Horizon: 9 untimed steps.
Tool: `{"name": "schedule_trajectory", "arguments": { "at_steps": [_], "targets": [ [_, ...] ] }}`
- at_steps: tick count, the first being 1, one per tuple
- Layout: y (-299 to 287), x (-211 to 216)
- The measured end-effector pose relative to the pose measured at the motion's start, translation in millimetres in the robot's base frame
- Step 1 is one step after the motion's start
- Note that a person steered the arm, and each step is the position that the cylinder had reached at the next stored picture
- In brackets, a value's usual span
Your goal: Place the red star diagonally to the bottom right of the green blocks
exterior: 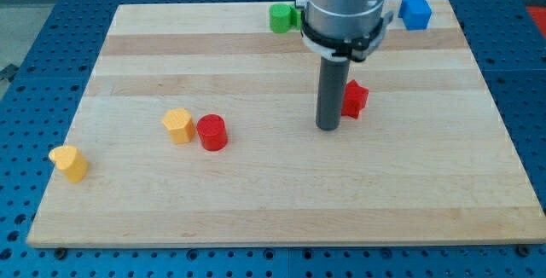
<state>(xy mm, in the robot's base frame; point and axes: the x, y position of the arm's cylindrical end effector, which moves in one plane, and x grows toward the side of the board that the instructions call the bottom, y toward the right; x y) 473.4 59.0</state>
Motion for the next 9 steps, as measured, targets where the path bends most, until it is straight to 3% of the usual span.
{"name": "schedule_trajectory", "arguments": {
  "at_steps": [1,4,6,7,9],
  "targets": [
    [18,3],
    [35,-136],
    [44,-104],
    [74,-108],
    [92,-201]
  ]
}}
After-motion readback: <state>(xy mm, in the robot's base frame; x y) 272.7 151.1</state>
